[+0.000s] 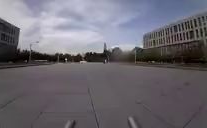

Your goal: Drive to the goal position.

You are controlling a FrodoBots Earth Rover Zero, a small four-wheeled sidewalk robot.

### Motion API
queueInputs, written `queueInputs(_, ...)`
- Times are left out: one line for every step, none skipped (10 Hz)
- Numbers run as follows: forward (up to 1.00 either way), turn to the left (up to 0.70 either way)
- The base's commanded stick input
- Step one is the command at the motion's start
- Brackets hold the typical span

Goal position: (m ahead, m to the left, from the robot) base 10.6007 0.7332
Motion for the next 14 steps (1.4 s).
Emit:
queueInputs(1.0, 0.0)
queueInputs(1.0, 0.0)
queueInputs(1.0, 0.0)
queueInputs(1.0, 0.0)
queueInputs(1.0, 0.0)
queueInputs(1.0, 0.0)
queueInputs(1.0, 0.0)
queueInputs(1.0, 0.0)
queueInputs(1.0, 0.0)
queueInputs(1.0, 0.0)
queueInputs(1.0, 0.0)
queueInputs(1.0, 0.0)
queueInputs(1.0, 0.0)
queueInputs(1.0, 0.0)
